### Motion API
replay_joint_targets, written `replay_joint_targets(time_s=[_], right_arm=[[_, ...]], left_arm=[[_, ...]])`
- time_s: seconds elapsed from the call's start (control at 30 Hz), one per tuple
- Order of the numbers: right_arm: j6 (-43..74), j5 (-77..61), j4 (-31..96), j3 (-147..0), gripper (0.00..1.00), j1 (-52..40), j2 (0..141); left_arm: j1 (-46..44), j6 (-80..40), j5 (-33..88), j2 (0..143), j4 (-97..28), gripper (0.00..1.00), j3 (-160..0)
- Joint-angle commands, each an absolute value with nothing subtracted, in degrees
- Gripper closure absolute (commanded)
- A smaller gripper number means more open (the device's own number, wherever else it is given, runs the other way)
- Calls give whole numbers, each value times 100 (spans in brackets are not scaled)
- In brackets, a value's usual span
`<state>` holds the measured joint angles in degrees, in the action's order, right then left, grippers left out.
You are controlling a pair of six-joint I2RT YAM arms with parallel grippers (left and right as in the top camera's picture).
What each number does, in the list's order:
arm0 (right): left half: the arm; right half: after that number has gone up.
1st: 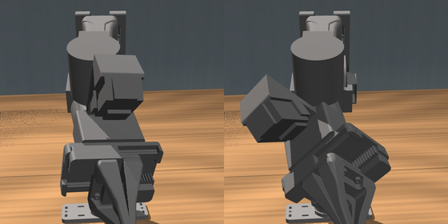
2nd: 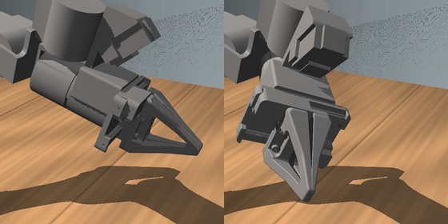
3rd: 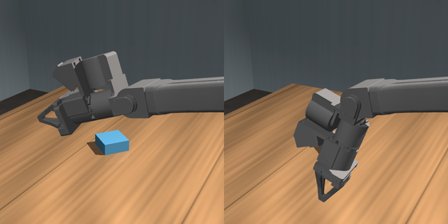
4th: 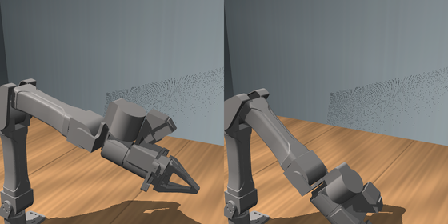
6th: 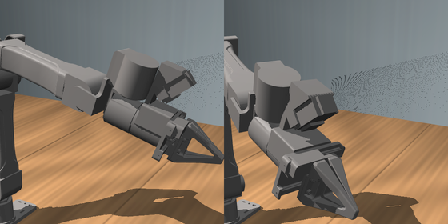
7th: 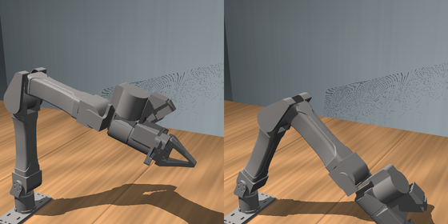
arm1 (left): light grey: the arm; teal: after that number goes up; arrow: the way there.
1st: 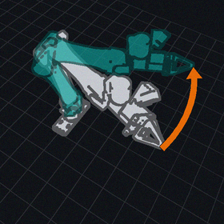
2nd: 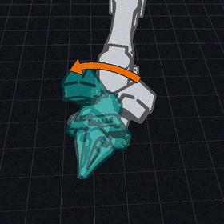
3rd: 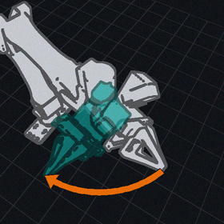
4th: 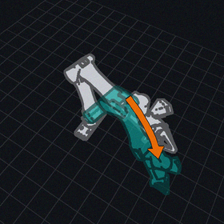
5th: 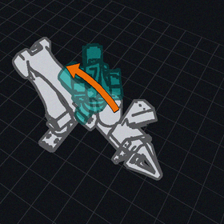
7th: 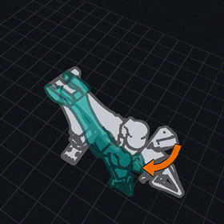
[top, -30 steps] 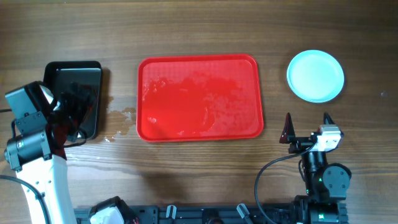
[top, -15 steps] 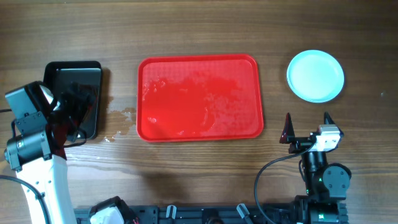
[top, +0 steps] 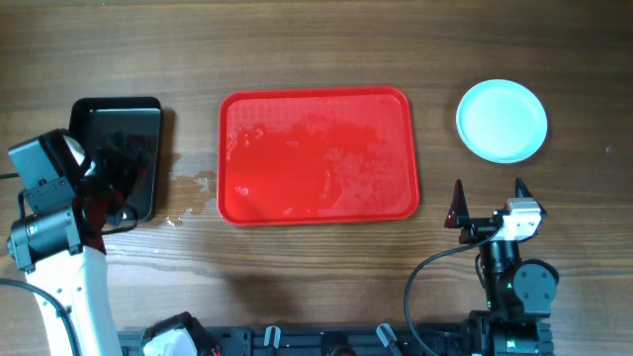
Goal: Clean dirty plates on tray and stack at the side
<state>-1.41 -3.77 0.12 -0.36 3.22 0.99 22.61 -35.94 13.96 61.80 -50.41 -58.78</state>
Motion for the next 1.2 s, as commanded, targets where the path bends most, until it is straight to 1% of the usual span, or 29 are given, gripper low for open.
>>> replay_joint_targets(time_s=[0.0, 0.1, 0.2, 0.3, 0.47, 0.57, 0.73, 0.83, 0.97, 1.17], right_arm=[[-193, -342, -5, -30, 0, 351, 21], [-196, -342, -5, -30, 0, 351, 21], [-191, -342, -8, -30, 1, 351, 21], [-193, -342, -8, -30, 0, 351, 21], [-193, -342, -5, -30, 0, 351, 21], [-189, -342, -5, -30, 0, 351, 21], [-191, -342, -5, -30, 0, 351, 21], [-193, -342, -8, -30, 0, 351, 21], [-193, -342, -8, -30, 0, 351, 21], [-193, -342, -5, -30, 0, 351, 21]], left_arm=[[2261, -3627, 663, 5920, -5415, 0, -5946], [2257, -3623, 567, 5629, -5701, 0, -5848], [2115, -3315, 598, 5201, -5557, 0, -5489], [1817, -2709, 819, 4755, -5109, 0, -5037], [1315, -2740, 692, 4064, -3955, 0, -3977], [1184, -2740, 694, 3804, -3809, 0, -3542], [707, -2740, 648, 3406, -3765, 0, -3081], [410, -2657, 578, 3155, -3393, 0, -2836], [30, -2141, 589, 2786, -2775, 0, -2381], [-189, -1970, 598, 2156, -2069, 0, -1608]])
